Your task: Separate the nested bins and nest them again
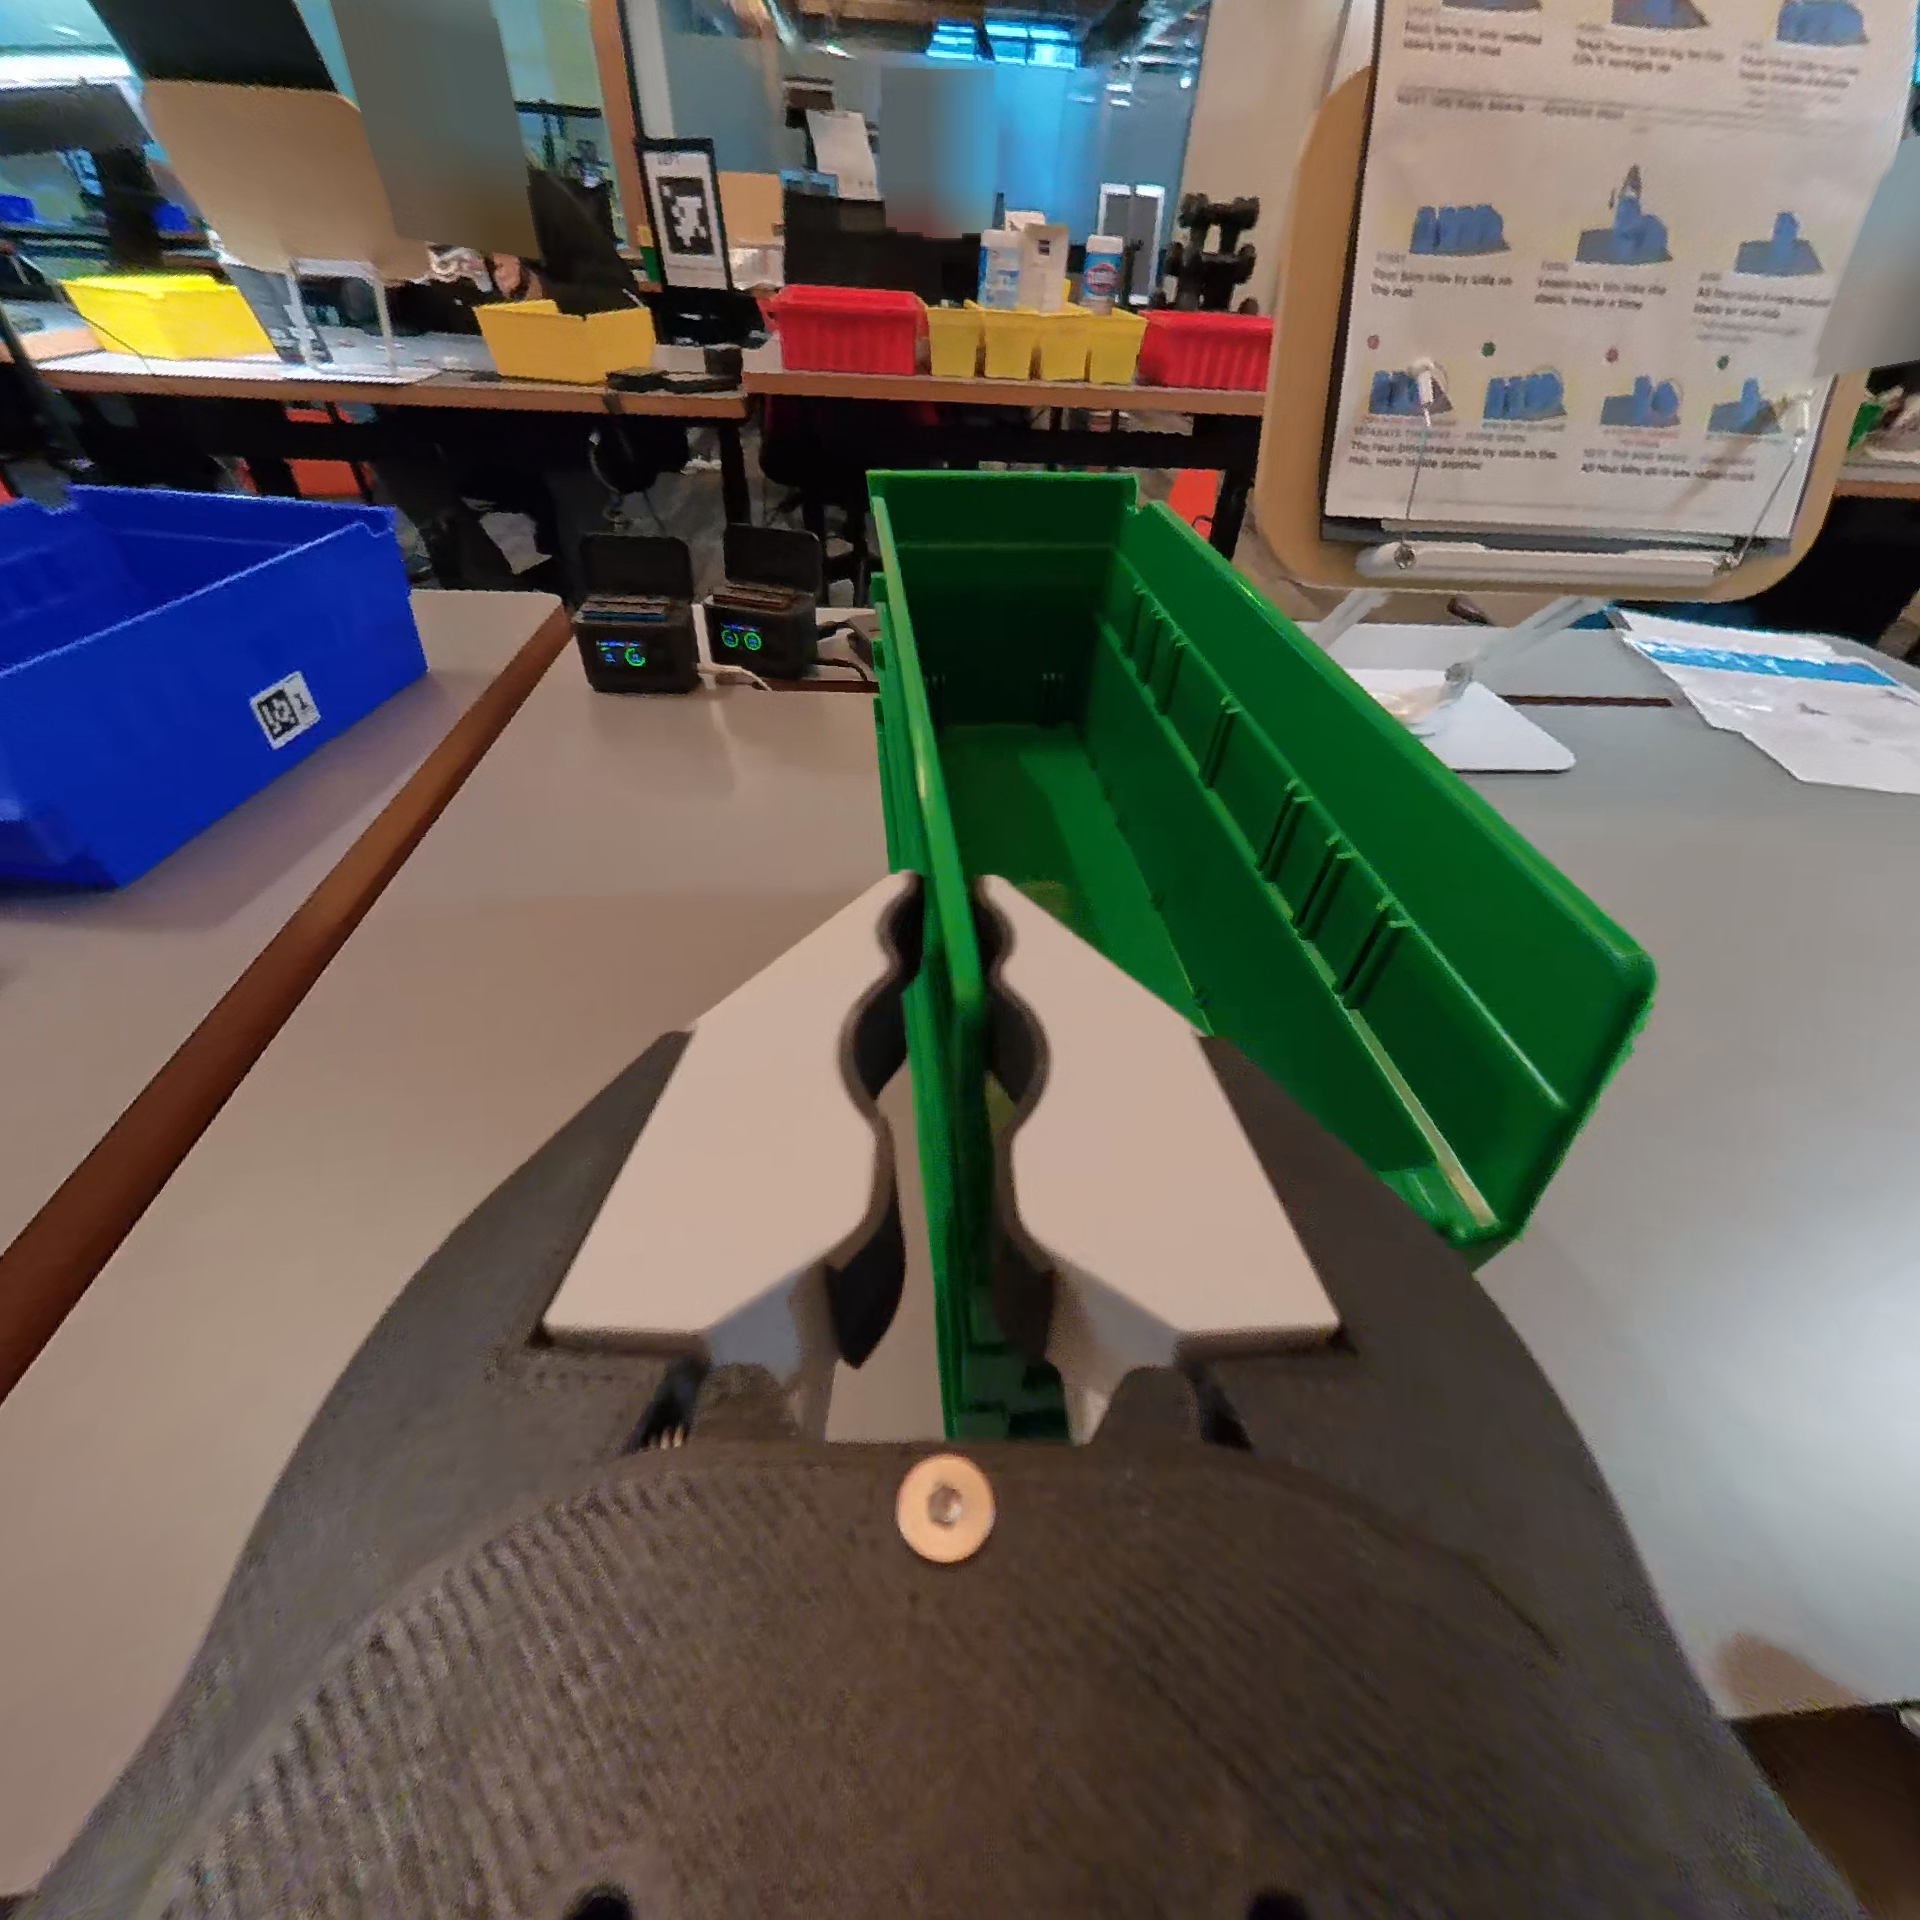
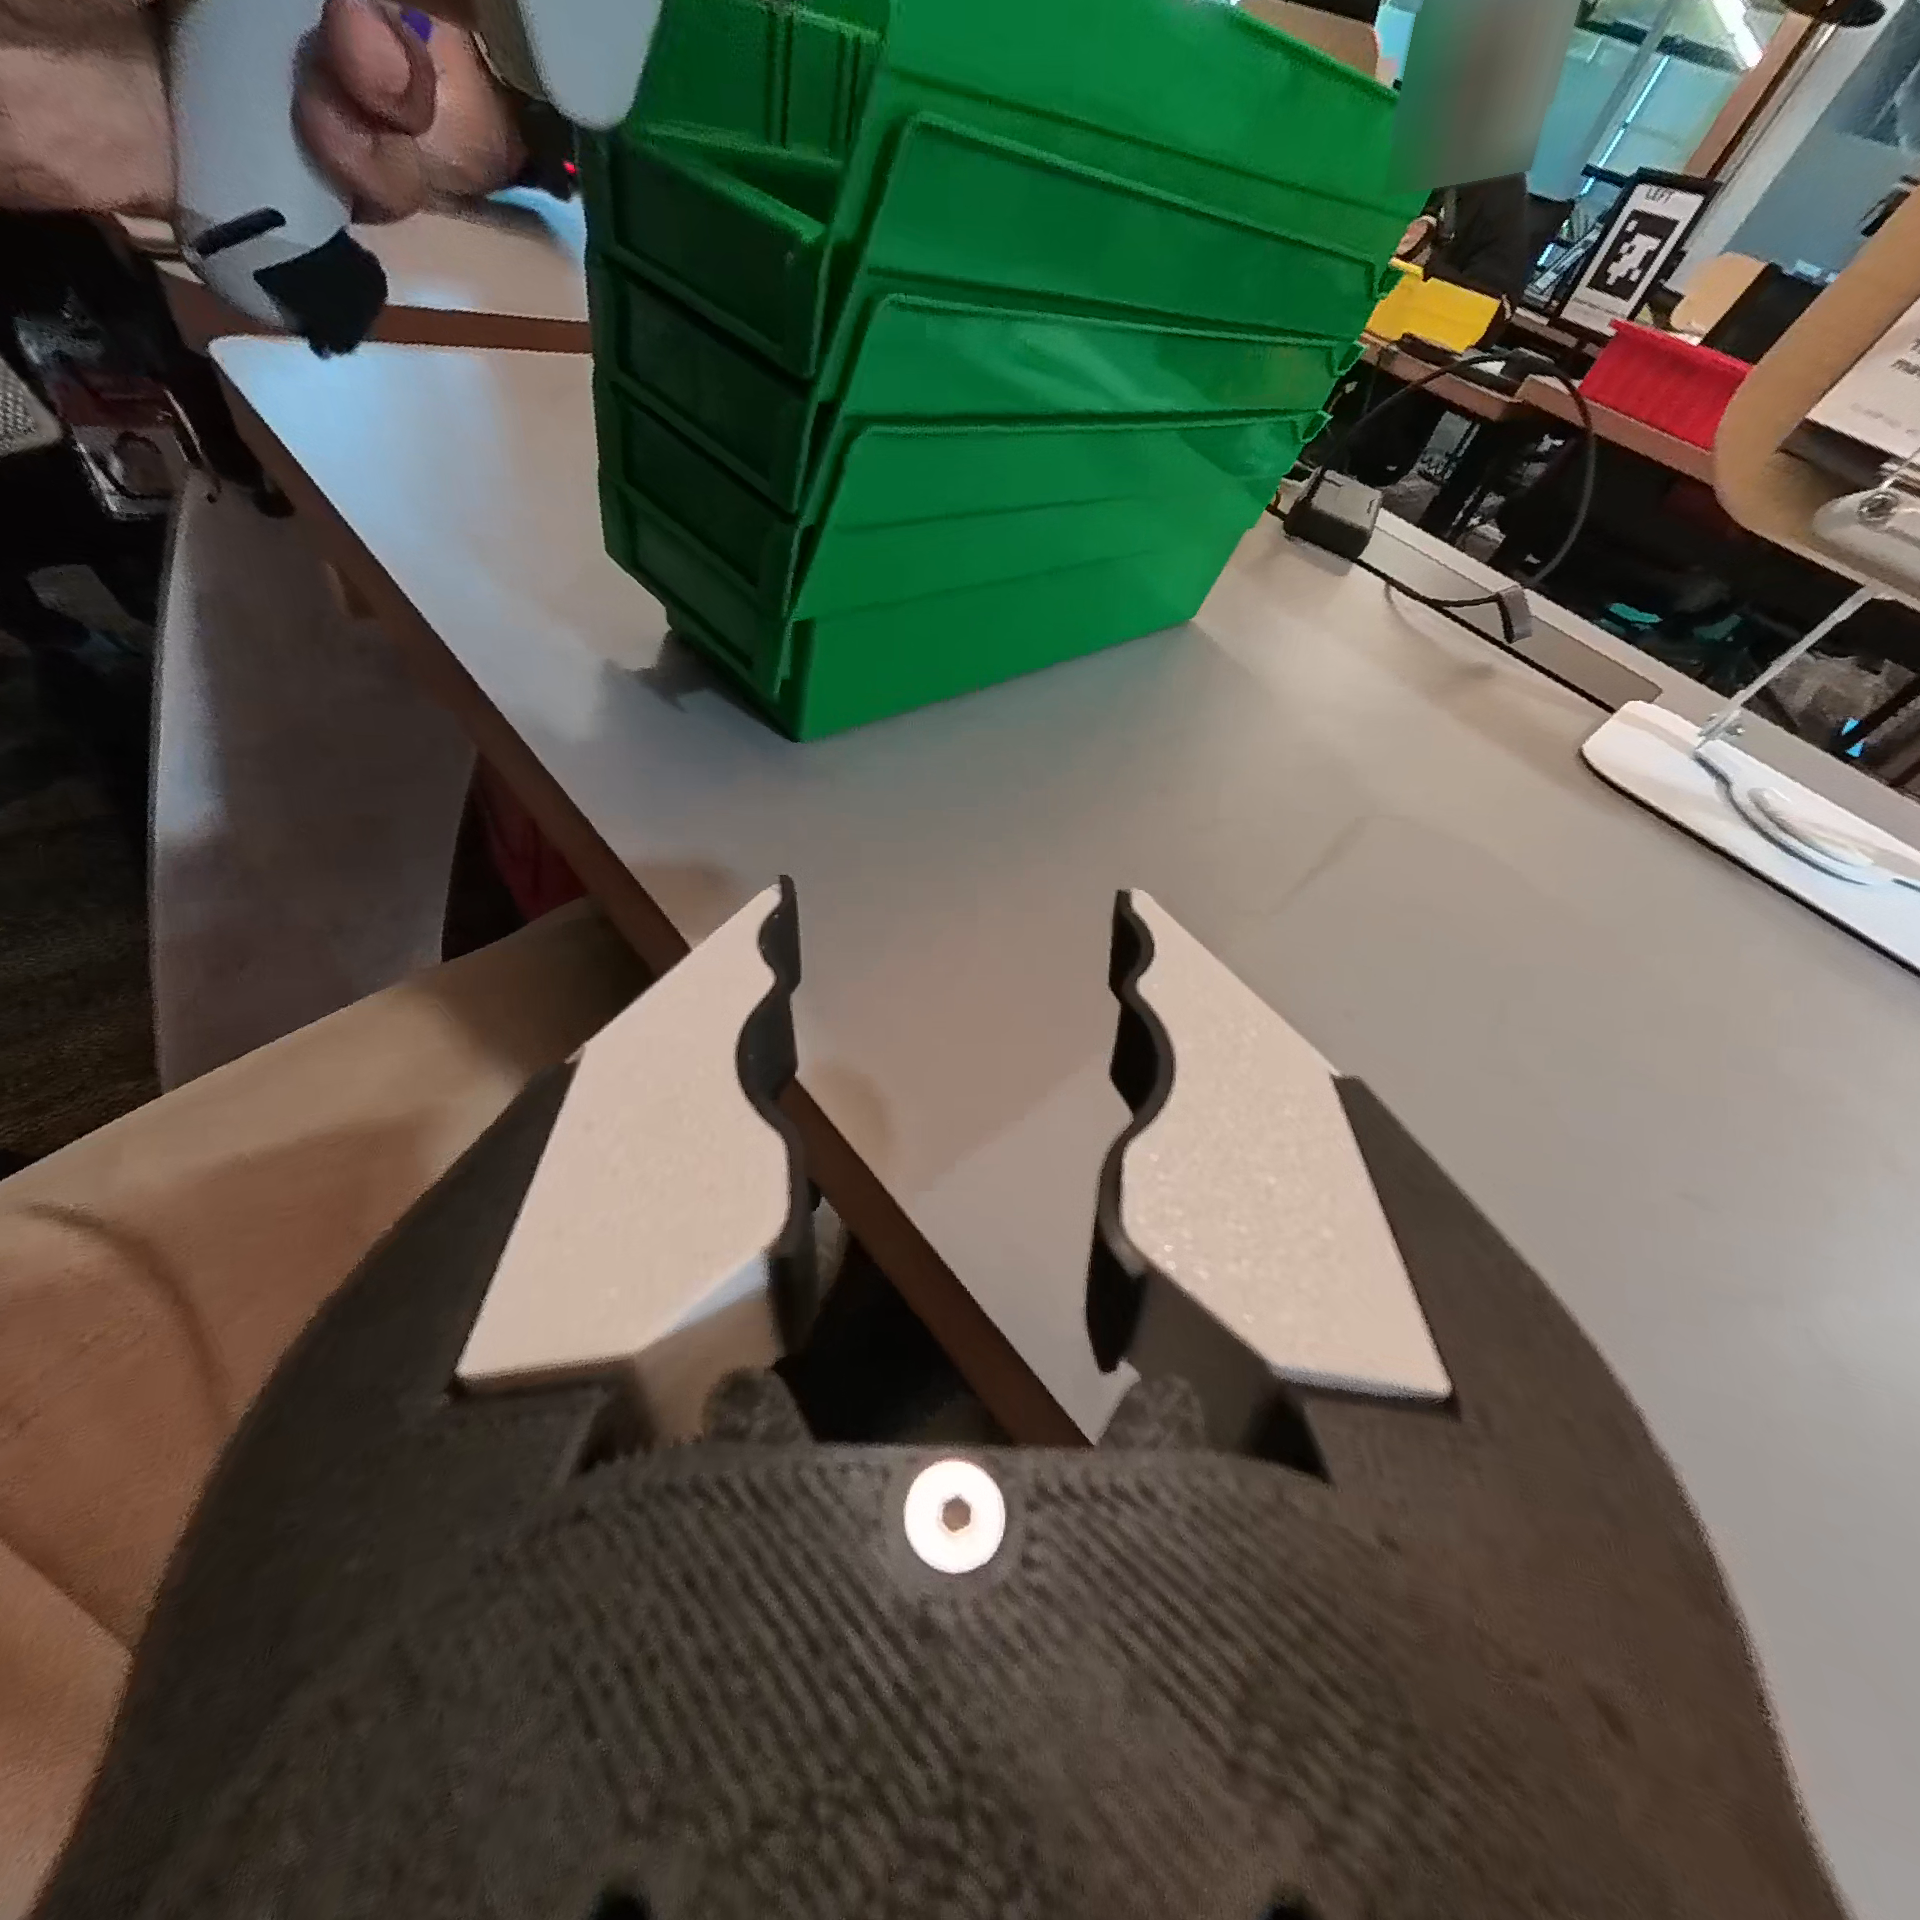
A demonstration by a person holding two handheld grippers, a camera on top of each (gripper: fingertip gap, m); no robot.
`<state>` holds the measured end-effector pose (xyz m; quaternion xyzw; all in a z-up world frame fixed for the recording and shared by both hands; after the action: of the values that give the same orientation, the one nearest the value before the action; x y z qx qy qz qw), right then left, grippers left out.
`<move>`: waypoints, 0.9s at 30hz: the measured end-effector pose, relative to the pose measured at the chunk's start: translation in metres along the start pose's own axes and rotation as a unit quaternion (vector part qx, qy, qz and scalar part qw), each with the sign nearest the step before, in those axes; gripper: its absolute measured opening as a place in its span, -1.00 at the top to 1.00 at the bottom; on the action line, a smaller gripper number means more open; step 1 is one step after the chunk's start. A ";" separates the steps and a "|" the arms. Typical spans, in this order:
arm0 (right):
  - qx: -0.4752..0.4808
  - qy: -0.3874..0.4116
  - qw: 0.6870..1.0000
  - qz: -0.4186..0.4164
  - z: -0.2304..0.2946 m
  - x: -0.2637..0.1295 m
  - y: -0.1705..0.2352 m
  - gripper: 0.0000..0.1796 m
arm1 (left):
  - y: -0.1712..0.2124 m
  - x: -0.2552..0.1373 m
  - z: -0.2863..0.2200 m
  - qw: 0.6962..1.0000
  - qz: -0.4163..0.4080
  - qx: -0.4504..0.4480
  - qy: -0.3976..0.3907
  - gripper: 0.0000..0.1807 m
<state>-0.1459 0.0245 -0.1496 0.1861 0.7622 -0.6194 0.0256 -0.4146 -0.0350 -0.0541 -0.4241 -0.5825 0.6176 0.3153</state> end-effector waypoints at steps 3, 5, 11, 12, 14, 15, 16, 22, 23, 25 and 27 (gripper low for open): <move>0.001 0.005 1.000 0.000 -0.002 -0.001 0.001 0.34 | -0.002 0.001 -0.001 1.000 0.004 0.011 -0.016 1.00; 0.002 0.006 1.000 0.001 -0.003 -0.002 0.001 0.34 | -0.002 0.002 -0.001 1.000 0.002 0.007 -0.020 1.00; 0.003 0.006 1.000 0.001 -0.003 -0.003 0.001 0.34 | -0.002 0.002 0.004 0.999 -0.021 -0.044 -0.015 1.00; 0.004 0.005 1.000 0.001 -0.003 -0.003 0.001 0.34 | -0.002 0.001 0.005 0.999 -0.023 -0.047 -0.015 1.00; 0.005 0.004 1.000 0.002 -0.004 -0.002 0.001 0.34 | -0.002 0.001 0.006 0.998 -0.028 -0.058 -0.011 1.00; 0.005 0.003 1.000 0.002 -0.003 -0.002 0.001 0.34 | -0.002 0.001 0.007 0.997 -0.032 -0.067 -0.010 1.00; 0.005 0.003 1.000 0.002 -0.003 -0.002 0.001 0.34 | -0.002 0.000 0.007 0.997 -0.037 -0.074 -0.009 1.00; 0.006 0.002 1.000 0.003 -0.003 -0.002 0.001 0.34 | -0.003 -0.002 0.007 0.995 -0.049 -0.087 -0.011 1.00; 0.006 0.002 1.000 0.003 -0.003 -0.002 0.001 0.34 | -0.002 -0.002 0.008 0.994 -0.054 -0.097 -0.011 1.00; 0.005 0.002 1.000 0.002 -0.003 -0.002 0.001 0.34 | -0.001 -0.003 0.010 0.989 -0.069 -0.128 -0.011 1.00; 0.006 0.002 1.000 0.002 -0.004 -0.002 0.001 0.34 | -0.005 -0.006 0.011 0.988 -0.079 -0.129 -0.008 1.00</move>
<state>-0.1430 0.0277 -0.1495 0.1890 0.7580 -0.6238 0.0245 -0.4228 -0.0447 -0.0488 -0.4090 -0.6917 0.5134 0.3012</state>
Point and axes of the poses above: each gripper's, where its closed fingertips meet, x out along the fingers, y out of its underside, z = x × y across the jaws, the point moved 9 cm from there along -x, back along the fingers, and after that the axes turned 4 degrees about -y, right-handed, at the moved point
